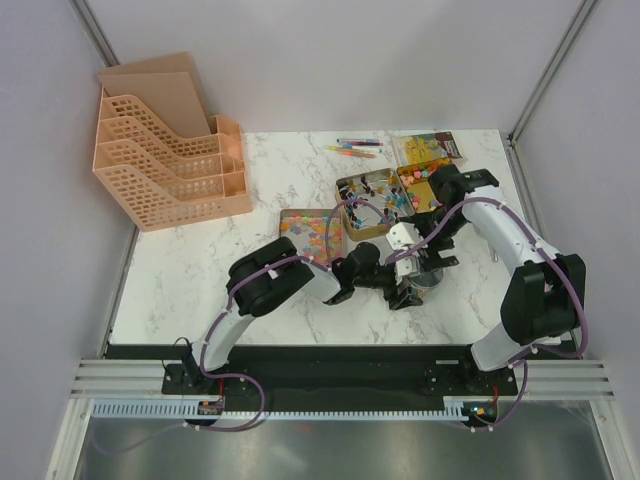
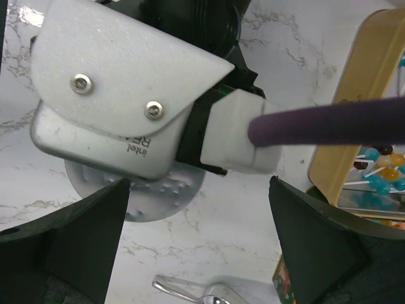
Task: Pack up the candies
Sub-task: Screw the bottle lid onto the packing bottle.
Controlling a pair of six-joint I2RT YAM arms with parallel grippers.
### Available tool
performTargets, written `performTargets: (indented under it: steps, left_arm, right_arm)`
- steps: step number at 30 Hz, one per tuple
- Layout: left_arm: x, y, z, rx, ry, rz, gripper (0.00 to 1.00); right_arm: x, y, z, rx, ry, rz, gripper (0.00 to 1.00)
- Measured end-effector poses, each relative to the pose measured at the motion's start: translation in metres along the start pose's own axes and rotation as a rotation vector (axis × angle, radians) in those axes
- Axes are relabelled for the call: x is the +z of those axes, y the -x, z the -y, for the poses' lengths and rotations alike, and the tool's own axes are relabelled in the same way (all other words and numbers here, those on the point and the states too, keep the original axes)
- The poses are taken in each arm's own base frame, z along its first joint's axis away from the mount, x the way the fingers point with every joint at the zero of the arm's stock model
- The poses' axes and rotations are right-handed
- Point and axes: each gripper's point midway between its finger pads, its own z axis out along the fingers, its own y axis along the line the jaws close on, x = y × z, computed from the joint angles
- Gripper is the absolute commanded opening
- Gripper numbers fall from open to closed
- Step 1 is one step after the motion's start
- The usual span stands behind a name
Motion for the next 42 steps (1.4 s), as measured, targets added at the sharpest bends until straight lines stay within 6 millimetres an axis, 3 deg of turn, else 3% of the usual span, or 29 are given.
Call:
performTargets:
  steps: [21, 32, 37, 42]
  left_arm:
    - [-0.003, -0.001, 0.0, 0.001, -0.009, 0.005, 0.02]
    - [-0.003, -0.001, 0.003, 0.005, -0.029, 0.008, 0.02]
    - [-0.003, -0.001, 0.005, 0.007, -0.039, 0.009, 0.02]
    - [-0.003, -0.001, 0.005, 0.007, -0.039, 0.009, 0.02]
  right_arm:
    - [0.007, -0.006, -0.043, 0.105, 0.058, -0.062, 0.98]
    - [0.006, -0.014, -0.057, 0.12, -0.02, -0.122, 0.97]
    - [0.001, -0.021, -0.075, 0.176, -0.055, -0.176, 0.98]
    - [-0.004, -0.017, -0.108, 0.262, -0.047, -0.199, 0.98]
